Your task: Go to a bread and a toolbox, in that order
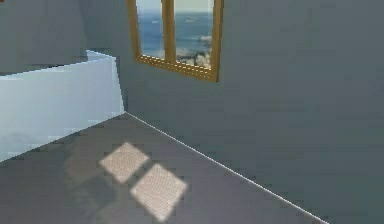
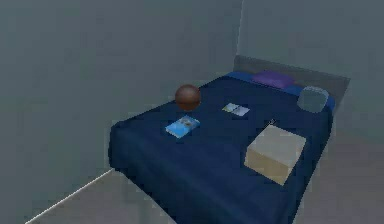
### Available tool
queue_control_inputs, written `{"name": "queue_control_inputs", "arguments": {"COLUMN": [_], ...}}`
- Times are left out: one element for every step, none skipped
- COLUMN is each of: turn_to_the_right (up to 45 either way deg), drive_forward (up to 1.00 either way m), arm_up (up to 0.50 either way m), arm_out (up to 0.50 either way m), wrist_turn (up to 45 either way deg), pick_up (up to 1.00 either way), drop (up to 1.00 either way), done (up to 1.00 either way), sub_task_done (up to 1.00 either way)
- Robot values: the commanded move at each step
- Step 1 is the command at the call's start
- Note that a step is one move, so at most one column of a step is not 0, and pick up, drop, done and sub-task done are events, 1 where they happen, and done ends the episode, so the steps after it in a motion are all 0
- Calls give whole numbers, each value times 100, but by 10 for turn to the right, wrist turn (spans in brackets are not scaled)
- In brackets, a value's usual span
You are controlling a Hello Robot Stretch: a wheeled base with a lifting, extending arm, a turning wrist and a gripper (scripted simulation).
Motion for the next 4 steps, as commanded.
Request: {"name": "queue_control_inputs", "arguments": {"turn_to_the_right": [-90,0,-360,0], "drive_forward": [0,60,0,100], "arm_up": [0,0,0,0], "arm_out": [0,0,0,0], "wrist_turn": [0,0,0,0], "pick_up": [0,0,0,0], "drop": [0,0,0,0], "done": [0,0,0,0], "sub_task_done": [0,0,0,0]}}
